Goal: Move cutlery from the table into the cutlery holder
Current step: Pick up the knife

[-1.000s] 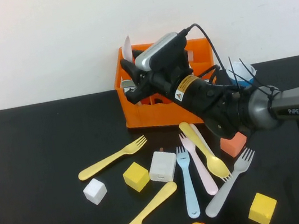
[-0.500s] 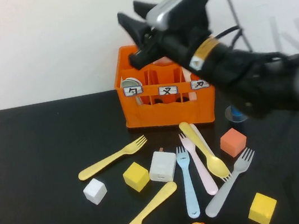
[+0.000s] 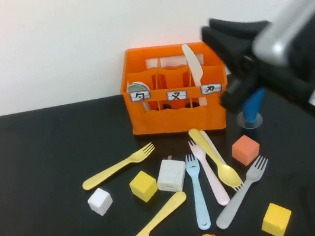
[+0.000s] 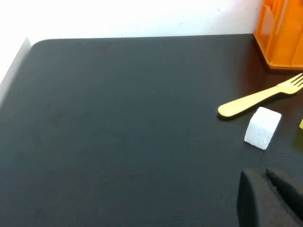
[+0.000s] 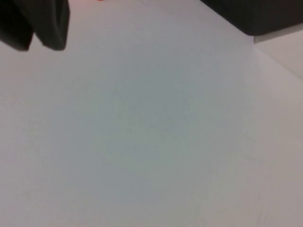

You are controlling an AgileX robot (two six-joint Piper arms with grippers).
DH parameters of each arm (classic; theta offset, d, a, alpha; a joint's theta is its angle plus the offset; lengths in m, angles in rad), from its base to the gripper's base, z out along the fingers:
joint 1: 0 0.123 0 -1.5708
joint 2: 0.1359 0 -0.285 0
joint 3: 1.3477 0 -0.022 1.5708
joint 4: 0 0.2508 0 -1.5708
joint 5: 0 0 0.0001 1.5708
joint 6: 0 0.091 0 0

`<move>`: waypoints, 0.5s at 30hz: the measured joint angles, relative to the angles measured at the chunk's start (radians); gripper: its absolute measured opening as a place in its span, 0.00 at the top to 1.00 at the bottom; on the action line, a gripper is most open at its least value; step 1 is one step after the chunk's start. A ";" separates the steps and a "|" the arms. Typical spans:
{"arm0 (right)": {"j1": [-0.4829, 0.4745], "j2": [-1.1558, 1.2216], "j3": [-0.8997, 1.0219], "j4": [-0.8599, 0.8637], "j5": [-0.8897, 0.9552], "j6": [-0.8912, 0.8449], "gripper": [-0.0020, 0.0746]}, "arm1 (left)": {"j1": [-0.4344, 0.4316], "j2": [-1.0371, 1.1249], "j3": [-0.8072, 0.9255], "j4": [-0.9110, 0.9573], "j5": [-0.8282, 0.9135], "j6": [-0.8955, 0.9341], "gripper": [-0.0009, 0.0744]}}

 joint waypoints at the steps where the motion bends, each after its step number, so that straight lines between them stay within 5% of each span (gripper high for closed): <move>1: 0.000 -0.034 0.030 -0.004 0.000 -0.018 0.86 | 0.000 0.000 0.000 0.000 0.000 0.000 0.99; 6: 0.000 -0.189 0.139 -0.005 0.037 -0.062 0.87 | 0.000 0.000 0.000 0.000 0.000 0.000 0.99; 15: 0.000 -0.320 0.168 -0.031 0.457 -0.073 0.88 | 0.000 0.000 0.000 0.000 0.000 -0.004 0.99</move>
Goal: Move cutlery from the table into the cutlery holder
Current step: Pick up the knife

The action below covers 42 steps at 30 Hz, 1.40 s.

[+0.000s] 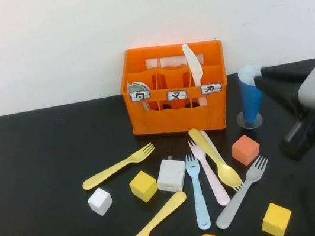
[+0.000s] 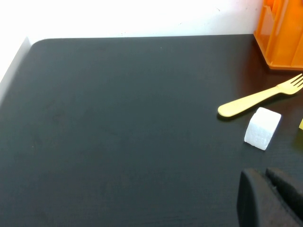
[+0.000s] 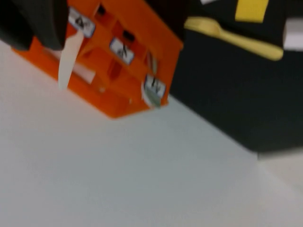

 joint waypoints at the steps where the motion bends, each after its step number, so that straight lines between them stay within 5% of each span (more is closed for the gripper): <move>1: 0.000 -0.002 0.000 -0.013 0.026 0.000 0.88 | 0.000 0.000 0.000 0.000 0.000 0.000 0.99; 11: 0.002 -0.009 -0.086 -0.242 0.363 0.145 0.88 | 0.000 0.000 0.000 0.000 0.000 0.002 0.99; 23: 0.029 0.023 -0.149 -0.280 0.543 0.115 0.89 | 0.000 0.000 0.000 0.000 0.000 0.002 0.99; 27: 0.072 0.089 -0.238 -0.222 0.756 -0.052 0.89 | 0.000 0.000 0.000 0.000 0.000 0.002 0.99; 36: 0.083 0.349 -0.601 0.308 1.374 -0.947 0.89 | 0.000 0.000 0.000 0.000 0.000 0.006 0.99; 42: 0.083 0.524 -0.827 0.390 1.524 -0.880 0.89 | 0.000 0.000 0.000 0.000 0.000 0.006 0.99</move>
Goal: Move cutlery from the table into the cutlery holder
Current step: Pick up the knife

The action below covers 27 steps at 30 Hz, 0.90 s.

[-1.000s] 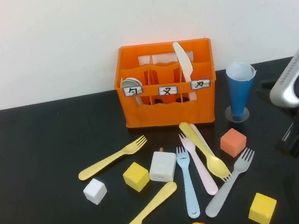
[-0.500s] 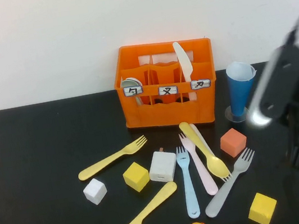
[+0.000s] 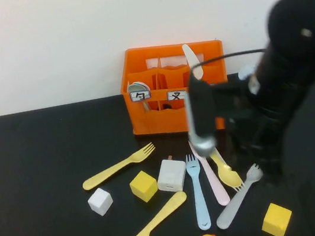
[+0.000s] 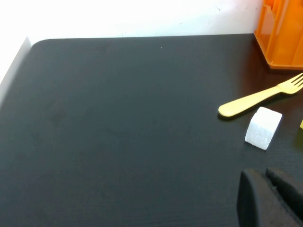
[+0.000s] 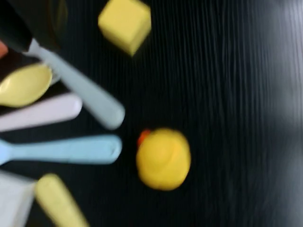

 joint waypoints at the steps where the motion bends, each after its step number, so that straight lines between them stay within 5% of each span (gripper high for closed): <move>1: 0.000 0.027 -0.032 0.013 0.003 0.031 0.89 | 0.000 0.000 0.000 0.000 0.000 0.000 0.99; 4: 0.002 0.096 -0.101 0.064 0.031 0.019 0.88 | 0.000 0.000 0.000 0.000 0.000 0.000 0.99; 10: 0.055 0.206 -0.153 0.182 0.063 -0.283 0.82 | 0.000 0.000 0.000 0.000 0.000 0.000 0.99; 14: 0.102 0.272 -0.171 0.187 0.010 -0.350 0.69 | 0.000 0.000 0.000 0.000 0.000 0.000 0.99; 19: 0.149 0.383 -0.255 0.083 -0.007 -0.351 0.49 | 0.000 0.000 0.000 0.000 0.000 0.000 0.99; 27: 0.180 0.582 -0.456 -0.060 0.063 -0.319 0.45 | 0.000 0.000 0.000 0.000 0.000 0.000 0.99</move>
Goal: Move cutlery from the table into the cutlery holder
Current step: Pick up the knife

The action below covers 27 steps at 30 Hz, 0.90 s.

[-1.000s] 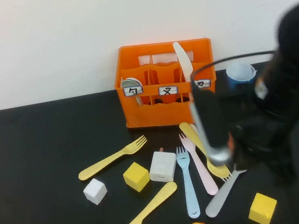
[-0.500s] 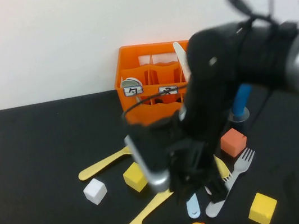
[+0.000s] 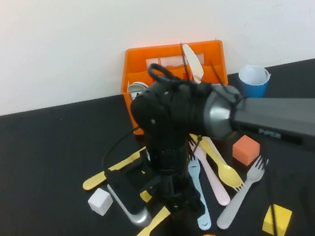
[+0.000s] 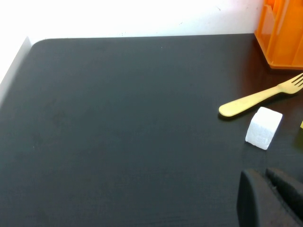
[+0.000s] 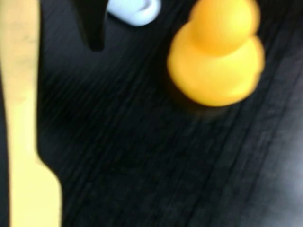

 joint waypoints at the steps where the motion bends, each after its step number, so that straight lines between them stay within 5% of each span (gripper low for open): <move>1: 0.000 0.021 -0.024 -0.004 0.006 0.002 0.45 | 0.000 0.000 0.000 0.000 0.000 0.000 0.99; 20: 0.011 0.161 -0.155 -0.028 0.016 0.030 0.59 | 0.000 0.000 0.000 0.000 0.000 -0.003 0.99; 27: 0.025 0.162 -0.155 -0.033 0.018 0.052 0.76 | 0.000 0.000 0.000 0.000 0.000 -0.003 0.99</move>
